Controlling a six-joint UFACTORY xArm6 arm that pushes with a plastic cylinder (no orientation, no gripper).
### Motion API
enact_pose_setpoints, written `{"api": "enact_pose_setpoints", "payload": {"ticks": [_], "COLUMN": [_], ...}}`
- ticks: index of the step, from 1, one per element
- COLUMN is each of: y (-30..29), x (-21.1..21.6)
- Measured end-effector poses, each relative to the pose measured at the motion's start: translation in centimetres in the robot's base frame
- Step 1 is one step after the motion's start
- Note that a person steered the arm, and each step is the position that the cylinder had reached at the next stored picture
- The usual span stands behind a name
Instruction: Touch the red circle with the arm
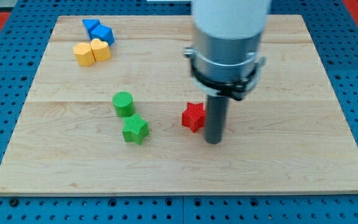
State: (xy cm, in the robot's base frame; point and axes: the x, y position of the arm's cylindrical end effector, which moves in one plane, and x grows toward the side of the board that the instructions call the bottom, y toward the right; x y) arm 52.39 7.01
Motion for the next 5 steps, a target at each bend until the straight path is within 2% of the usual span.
{"api": "enact_pose_setpoints", "payload": {"ticks": [1, 3, 4, 5], "y": [0.3, 1.0, -0.6, 0.5], "x": [-3.4, -7.0, -8.2, -11.4]}}
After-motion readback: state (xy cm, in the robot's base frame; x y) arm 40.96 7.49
